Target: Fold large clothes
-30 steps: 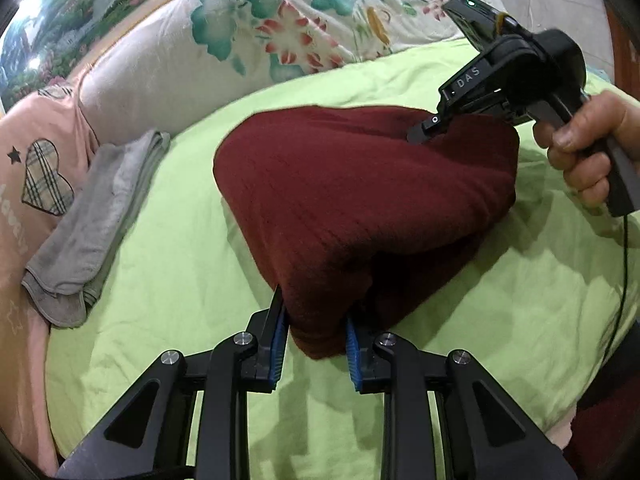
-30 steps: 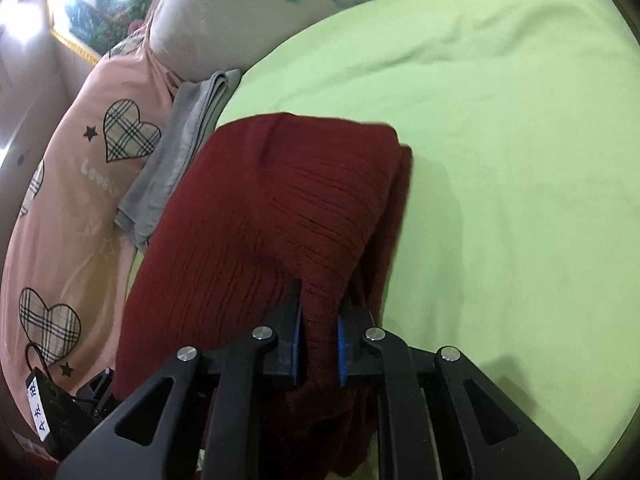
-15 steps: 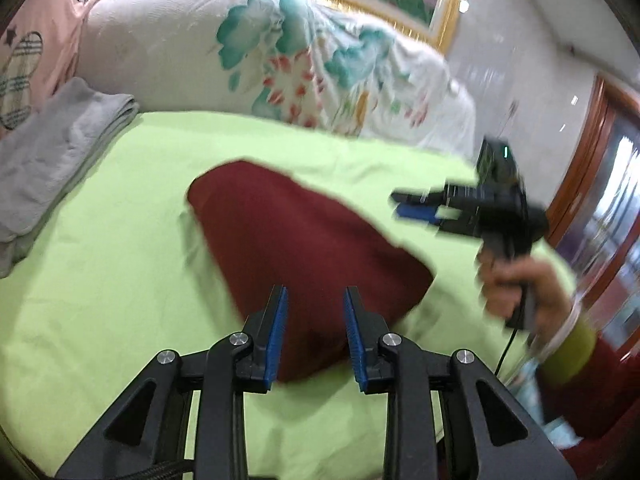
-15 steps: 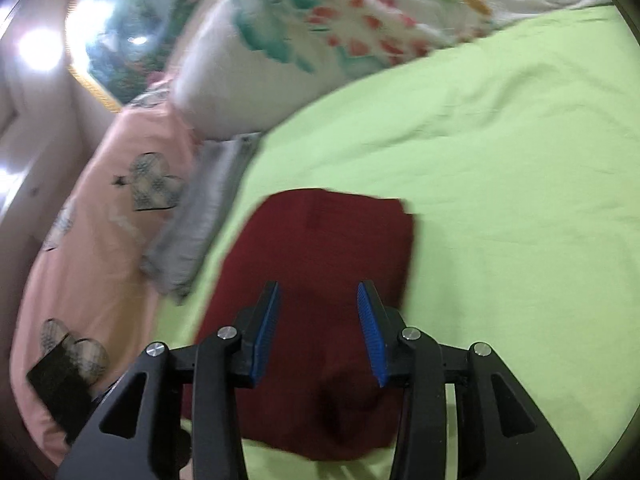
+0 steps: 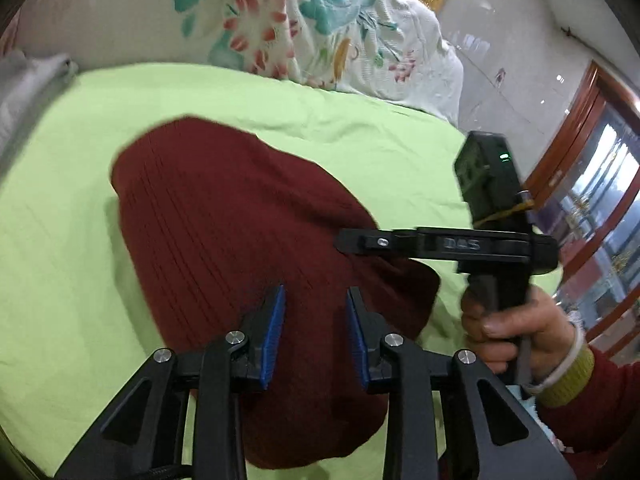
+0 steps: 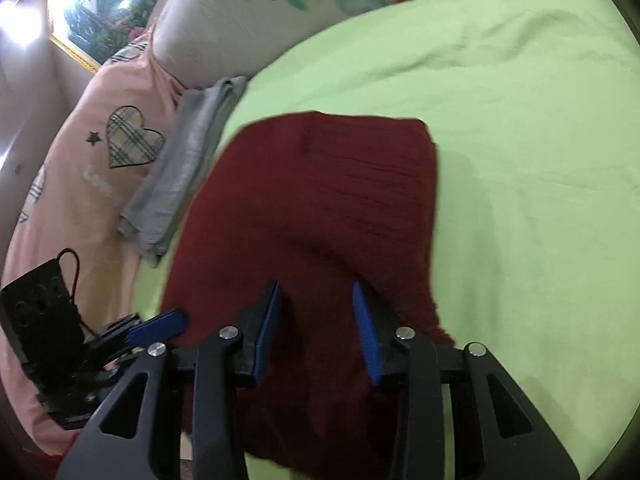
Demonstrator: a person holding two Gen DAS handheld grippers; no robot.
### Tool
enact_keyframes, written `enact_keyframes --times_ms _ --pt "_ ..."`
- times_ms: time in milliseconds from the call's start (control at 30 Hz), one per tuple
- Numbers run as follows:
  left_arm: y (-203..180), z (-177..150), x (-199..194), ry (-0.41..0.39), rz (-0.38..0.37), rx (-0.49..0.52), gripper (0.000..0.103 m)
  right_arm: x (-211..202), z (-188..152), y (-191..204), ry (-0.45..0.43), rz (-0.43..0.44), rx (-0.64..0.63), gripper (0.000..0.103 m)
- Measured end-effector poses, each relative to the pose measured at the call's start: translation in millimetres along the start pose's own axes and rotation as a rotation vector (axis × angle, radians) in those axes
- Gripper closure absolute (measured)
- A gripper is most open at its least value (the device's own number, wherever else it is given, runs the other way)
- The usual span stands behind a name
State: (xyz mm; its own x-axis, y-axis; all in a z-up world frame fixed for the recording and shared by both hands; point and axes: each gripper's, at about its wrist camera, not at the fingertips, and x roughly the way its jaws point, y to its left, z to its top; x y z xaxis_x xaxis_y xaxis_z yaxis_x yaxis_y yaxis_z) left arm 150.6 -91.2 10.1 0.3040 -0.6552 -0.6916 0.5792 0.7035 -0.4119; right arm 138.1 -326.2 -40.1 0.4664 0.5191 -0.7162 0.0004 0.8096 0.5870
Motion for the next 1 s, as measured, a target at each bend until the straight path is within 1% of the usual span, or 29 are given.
enact_keyframes --times_ms 67,133,233,300,400,467,533,600,633,700,767,833,867,933,967,1000 --pt "-0.4 -1.6 9.6 0.001 -0.019 -0.023 0.073 -1.3 1.0 -12.7 -0.014 -0.033 0.018 0.076" --pt "-4.1 -2.9 21.3 -0.001 0.008 -0.015 0.075 -3.6 4.7 -25.4 -0.027 -0.03 0.068 0.08" --pt "-8.7 -5.8 32.3 0.002 0.047 0.014 0.077 -7.2 7.3 -32.1 -0.034 -0.04 0.088 0.08" --pt "-8.8 -9.1 30.9 0.004 0.059 0.024 0.078 -9.6 7.3 -29.9 -0.028 -0.043 0.081 0.08" --pt "-9.0 -16.5 28.8 -0.001 0.068 0.009 0.078 -16.7 8.3 -19.7 -0.035 -0.038 0.086 0.077" --pt "-10.1 -13.7 27.0 -0.001 0.07 0.005 0.078 -19.6 12.4 -8.0 -0.056 -0.02 0.065 0.076" --pt "-7.7 -6.8 15.4 -0.019 0.04 -0.035 0.077 -18.5 19.2 6.3 -0.066 0.015 0.033 0.075" --pt "-4.5 -3.7 -3.2 -0.053 0.001 -0.069 0.073 -15.1 27.6 16.4 -0.07 0.013 0.015 0.073" --pt "-3.8 -2.3 -11.9 -0.07 0.003 -0.07 0.07 -12.4 33.6 20.6 -0.072 0.018 0.008 0.073" --pt "-2.1 -2.9 -25.0 -0.089 0.03 -0.058 0.068 -7.0 40.7 28.0 -0.072 0.026 -0.007 0.073" --pt "0.7 -5.4 -26.1 -0.078 0.034 -0.059 0.068 6.3 49.6 39.5 -0.048 0.043 -0.035 0.073" --pt "3.8 -10.9 -18.2 -0.051 0.039 -0.066 0.069 26.8 58.1 48.9 -0.003 0.058 -0.06 0.072" --pt "3.4 -14.0 -13.9 -0.042 0.05 -0.064 0.07 34.9 60.1 48.6 0.019 0.045 -0.074 0.07" --pt "-0.9 -19.0 -6.9 -0.036 0.072 -0.046 0.07 59.6 62.7 41.0 0.07 -0.053 -0.092 0.07" --pt "-3.9 -19.5 -3.4 -0.033 0.09 -0.032 0.07 66.1 63.7 35.3 0.073 -0.056 -0.085 0.073" --pt "-6.3 -19.6 -0.1 -0.032 0.108 -0.02 0.07 68.5 64.4 29.3 0.053 -0.037 -0.078 0.074"
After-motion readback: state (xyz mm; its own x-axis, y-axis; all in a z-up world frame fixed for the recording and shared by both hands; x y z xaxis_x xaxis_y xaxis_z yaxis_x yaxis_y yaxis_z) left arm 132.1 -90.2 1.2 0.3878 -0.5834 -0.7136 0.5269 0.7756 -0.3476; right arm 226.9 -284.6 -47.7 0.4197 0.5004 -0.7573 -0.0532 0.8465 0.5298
